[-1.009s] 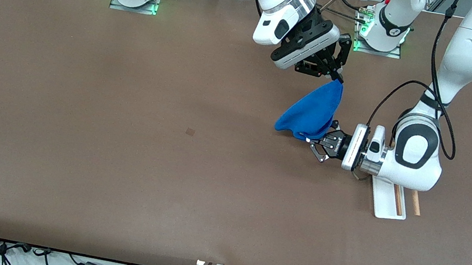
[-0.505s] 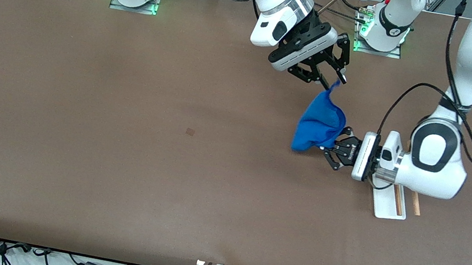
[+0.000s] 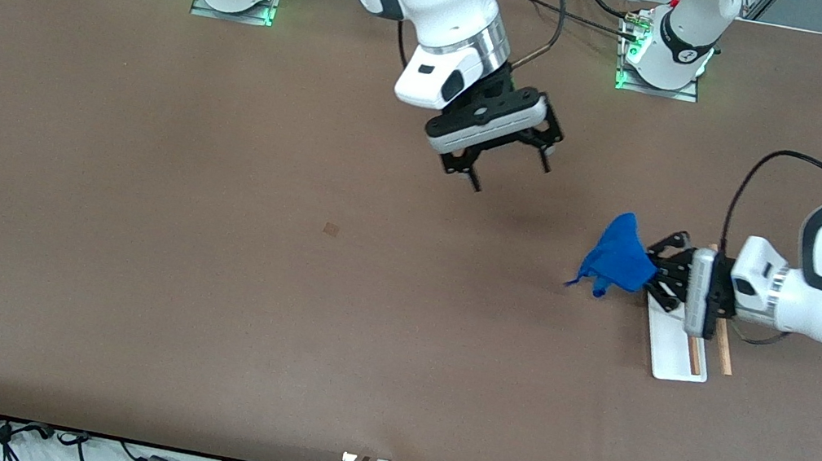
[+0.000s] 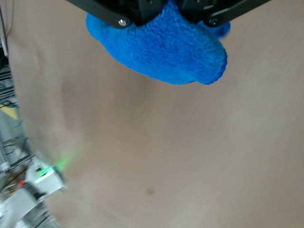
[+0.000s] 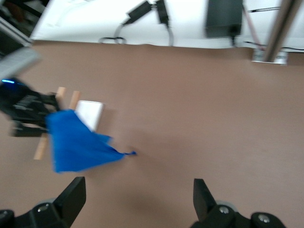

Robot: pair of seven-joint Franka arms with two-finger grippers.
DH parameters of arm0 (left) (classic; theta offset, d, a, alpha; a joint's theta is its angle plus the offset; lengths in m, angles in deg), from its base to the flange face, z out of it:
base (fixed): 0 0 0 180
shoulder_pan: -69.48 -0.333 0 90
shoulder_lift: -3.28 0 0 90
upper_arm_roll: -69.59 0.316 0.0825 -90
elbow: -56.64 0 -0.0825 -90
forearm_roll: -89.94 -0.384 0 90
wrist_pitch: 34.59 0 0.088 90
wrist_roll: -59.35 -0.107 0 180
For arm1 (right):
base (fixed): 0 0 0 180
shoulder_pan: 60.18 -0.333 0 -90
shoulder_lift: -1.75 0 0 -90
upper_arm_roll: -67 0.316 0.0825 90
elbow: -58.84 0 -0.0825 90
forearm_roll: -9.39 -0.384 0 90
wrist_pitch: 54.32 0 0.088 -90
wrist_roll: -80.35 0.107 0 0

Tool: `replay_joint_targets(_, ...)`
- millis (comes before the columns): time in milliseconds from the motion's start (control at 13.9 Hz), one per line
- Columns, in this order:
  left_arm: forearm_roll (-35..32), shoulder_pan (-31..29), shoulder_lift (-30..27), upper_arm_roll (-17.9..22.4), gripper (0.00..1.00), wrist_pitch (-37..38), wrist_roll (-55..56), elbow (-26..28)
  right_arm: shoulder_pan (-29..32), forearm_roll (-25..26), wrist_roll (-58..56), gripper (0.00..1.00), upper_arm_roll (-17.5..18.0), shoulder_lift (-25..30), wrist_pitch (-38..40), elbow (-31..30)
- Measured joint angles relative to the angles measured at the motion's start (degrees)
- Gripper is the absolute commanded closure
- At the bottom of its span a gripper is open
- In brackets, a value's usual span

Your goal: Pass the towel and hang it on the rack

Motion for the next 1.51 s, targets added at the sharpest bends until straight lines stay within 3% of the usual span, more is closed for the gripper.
replay_joint_targets(144,-5.22,-2.95,0.02,0.35,1.0,-0.01,2.57,-0.91,0.65,1.1,-0.09,0.0,-2.76,0.82,6.93,-0.02)
replay_joint_targets(360,-7.21,-9.0,2.28,0.89,1.0,-0.05,4.1,-1.05,2.74,1.26,-0.96,0.0,-6.72,1.04,15.45,-0.11)
replay_joint_targets(721,-9.47,-16.07,9.01,1.06,1.0,-0.39,4.03,-2.74,10.17,1.34,-3.8,0.0,-7.74,1.56,29.5,-0.27)
replay_joint_targets(937,-10.17,-16.63,11.46,1.0,1.0,-3.47,4.02,-3.84,16.11,1.52,-3.96,0.0,-7.94,2.69,31.75,-0.73)
replay_joint_targets(1009,-10.22,-16.56,11.82,0.94,0.96,-3.81,3.93,-3.97,18.33,1.7,-3.97,0.0,-8.0,3.48,31.74,-1.66)
replay_joint_targets(1081,-10.22,-16.49,12.19,0.86,0.73,-3.96,3.7,-4.07,20.75,1.76,-4.46,0.0,-8.01,4.53,31.63,-3.09)
replay_joint_targets(1153,-10.22,-16.47,12.62,0.78,0.01,-4.1,3.51,-4.12,23.0,1.79,-5.57,0.0,-8.02,5.75,31.2,-4.8)
replay_joint_targets(1369,-10.11,-16.98,13.73,0.8,0.0,-4.45,3.01,-4.3,30.05,1.81,-12.2,0.0,-7.07,10.69,27.8,-11.02)
replay_joint_targets(1514,-10.06,-17.55,13.89,0.8,0.0,-4.45,2.98,-4.76,37.72,1.83,-18.29,0.0,-2.51,13.9,27.42,-13.81)
